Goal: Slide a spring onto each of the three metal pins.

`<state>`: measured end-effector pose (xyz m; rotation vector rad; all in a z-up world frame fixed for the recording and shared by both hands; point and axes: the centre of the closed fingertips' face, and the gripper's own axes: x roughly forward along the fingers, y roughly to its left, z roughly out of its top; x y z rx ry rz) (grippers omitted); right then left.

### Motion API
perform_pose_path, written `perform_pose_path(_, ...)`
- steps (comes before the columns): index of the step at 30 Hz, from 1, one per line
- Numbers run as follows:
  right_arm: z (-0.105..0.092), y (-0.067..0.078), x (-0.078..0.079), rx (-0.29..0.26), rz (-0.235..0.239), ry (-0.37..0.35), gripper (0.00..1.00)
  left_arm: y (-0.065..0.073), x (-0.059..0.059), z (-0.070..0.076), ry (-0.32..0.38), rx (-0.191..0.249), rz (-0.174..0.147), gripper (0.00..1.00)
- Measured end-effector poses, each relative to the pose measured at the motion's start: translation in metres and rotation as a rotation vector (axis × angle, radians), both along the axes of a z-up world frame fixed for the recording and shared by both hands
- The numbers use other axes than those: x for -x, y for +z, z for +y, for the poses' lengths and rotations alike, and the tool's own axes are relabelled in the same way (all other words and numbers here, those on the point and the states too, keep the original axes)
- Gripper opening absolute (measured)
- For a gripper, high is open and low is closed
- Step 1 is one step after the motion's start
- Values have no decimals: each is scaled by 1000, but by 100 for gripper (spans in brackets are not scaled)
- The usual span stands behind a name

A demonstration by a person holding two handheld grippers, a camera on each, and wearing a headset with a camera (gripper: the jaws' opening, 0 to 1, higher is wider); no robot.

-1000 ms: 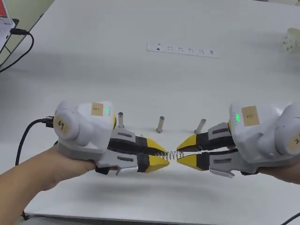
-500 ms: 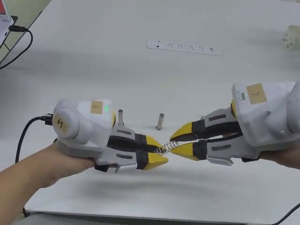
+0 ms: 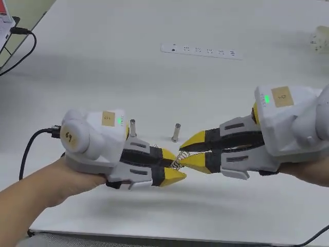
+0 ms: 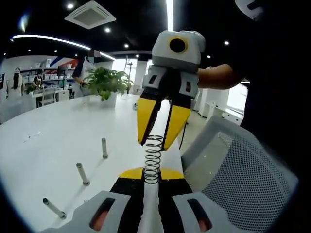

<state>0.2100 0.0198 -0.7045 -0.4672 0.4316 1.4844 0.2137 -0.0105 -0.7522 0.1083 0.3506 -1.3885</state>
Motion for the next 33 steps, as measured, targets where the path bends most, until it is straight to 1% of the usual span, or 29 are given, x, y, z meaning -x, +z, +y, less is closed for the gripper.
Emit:
perform_pose_path(1, 2, 0, 0, -10, 6, -5, 8, 0, 0, 0, 1, 3, 2, 2)
perform_pose_path(4, 4, 2, -1, -27, 1, -13, 8, 1, 0, 0, 1, 6, 0, 2)
perform_pose_path(10, 10, 2, -3, -52, -33, -21, 8, 3, -2, 2, 10, 13, -3, 2)
perform_pose_path(11, 10, 3, -3, -57, -43, -22, 8, 4, -2, 2, 14, 16, -10, 2)
perform_pose_path(14, 10, 3, -4, -59, -49, -23, 8, 5, -3, 2, 16, 15, -19, 2)
perform_pose_path(18, 10, 4, -7, -69, -40, -30, 8, 7, -4, 2, 18, 16, -28, 2)
perform_pose_path(28, 14, 8, -9, -112, -17, -44, 8, 10, -7, 4, 24, 29, -25, 2)
perform_pose_path(33, 16, 7, -8, -109, -41, -31, 7, 10, -7, 5, 26, 30, -20, 2)
